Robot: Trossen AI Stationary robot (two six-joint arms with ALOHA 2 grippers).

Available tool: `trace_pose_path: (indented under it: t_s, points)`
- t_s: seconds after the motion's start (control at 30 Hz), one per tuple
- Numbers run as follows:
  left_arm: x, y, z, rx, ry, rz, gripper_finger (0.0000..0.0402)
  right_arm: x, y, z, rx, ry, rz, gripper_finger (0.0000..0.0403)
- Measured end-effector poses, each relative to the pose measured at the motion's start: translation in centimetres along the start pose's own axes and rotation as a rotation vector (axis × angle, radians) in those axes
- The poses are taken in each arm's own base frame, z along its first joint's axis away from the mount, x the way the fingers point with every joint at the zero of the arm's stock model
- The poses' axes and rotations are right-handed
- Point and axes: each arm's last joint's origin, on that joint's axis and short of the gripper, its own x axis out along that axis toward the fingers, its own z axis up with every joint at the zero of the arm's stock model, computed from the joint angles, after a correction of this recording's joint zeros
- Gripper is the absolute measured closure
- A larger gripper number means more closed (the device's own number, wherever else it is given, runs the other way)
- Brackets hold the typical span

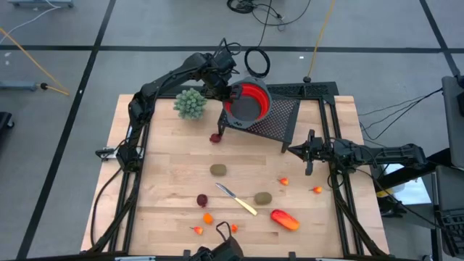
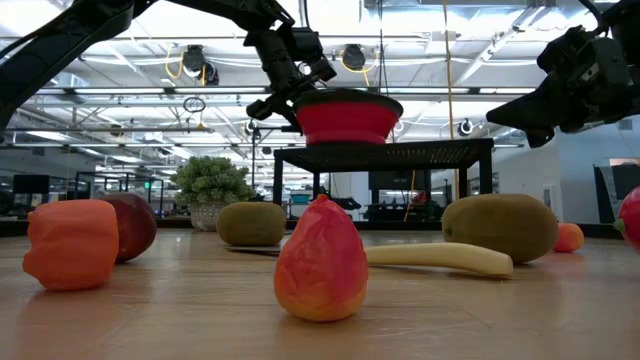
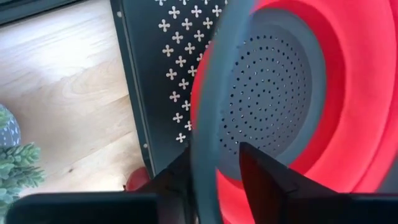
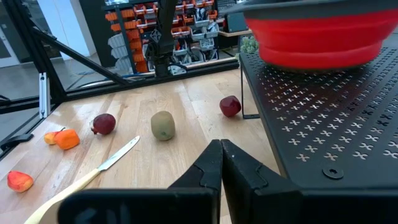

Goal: Pick & Place Fruit
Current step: Put the red strainer bowl on the shelf, then put the brown kiwi into the red strainer bowl on the shelf

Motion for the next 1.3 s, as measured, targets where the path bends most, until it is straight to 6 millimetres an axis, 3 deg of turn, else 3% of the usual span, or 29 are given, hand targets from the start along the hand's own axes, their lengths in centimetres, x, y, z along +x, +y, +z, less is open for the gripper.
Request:
trace_pose_path:
  t_s: [0.6, 0.83, 1.0, 1.13, 1.3]
  points:
    - [-0.9, 1.3, 0.8, 0.035, -0.020, 0.004, 0.0207, 0.0, 0.0, 0.0, 0.000, 0.000, 0.000, 0.0403]
    - [-3.2, 2.4, 1.2, 0.018, -0.084, 0.017, 0.0204, 0.0, 0.0, 0.0, 0.000, 0.000, 0.000, 0.0403]
    - [-6.0, 2.6, 0.7, 0.028, -0.144, 0.011, 0.0203, 0.0, 0.0, 0.0, 0.000, 0.000, 0.000, 0.0403]
    - [-8.3, 2.2, -0.9, 0.047, -0.169, 0.031, 0.0203, 0.0, 0.0, 0.0, 0.000, 0.000, 0.000, 0.0403]
    - [-11.0, 1.4, -4.4, 0.047, -0.177, 0.148, 0.0204, 0.0, 0.0, 0.0, 0.000, 0.000, 0.000, 0.0403]
